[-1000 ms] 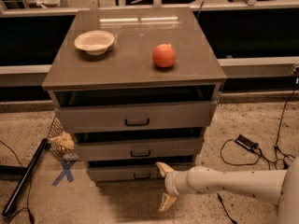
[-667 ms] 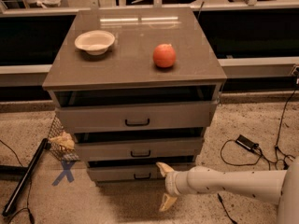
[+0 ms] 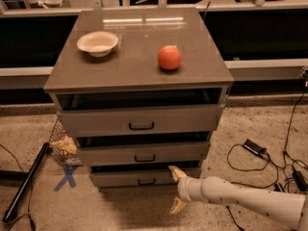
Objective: Open bottom drawer
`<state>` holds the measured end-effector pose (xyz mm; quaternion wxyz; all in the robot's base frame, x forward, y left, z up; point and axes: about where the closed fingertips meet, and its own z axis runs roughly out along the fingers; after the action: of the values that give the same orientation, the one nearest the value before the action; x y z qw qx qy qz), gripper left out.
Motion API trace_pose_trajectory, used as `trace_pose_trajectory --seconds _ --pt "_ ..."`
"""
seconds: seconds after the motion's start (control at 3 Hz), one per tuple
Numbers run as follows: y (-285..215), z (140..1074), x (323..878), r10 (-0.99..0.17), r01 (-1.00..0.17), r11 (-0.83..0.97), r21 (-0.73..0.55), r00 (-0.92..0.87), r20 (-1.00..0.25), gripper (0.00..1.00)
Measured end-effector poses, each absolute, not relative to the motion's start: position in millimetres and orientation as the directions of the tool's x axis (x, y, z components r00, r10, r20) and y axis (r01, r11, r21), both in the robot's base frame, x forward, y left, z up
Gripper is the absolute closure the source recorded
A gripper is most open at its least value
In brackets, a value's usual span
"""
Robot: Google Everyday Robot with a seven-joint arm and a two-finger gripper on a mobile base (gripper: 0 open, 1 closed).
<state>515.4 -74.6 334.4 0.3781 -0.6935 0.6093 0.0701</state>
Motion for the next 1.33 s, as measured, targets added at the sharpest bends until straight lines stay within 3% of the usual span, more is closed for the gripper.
trace_pose_trajectory --seconds 0.67,1.33 --pt "-106 301 572 -0.814 -0.901 0.072 -0.429 0.196 -0.547 0.00" --pt "-127 256 577 -0.841 -0.919 0.021 -0.394 0.197 -0.503 0.00"
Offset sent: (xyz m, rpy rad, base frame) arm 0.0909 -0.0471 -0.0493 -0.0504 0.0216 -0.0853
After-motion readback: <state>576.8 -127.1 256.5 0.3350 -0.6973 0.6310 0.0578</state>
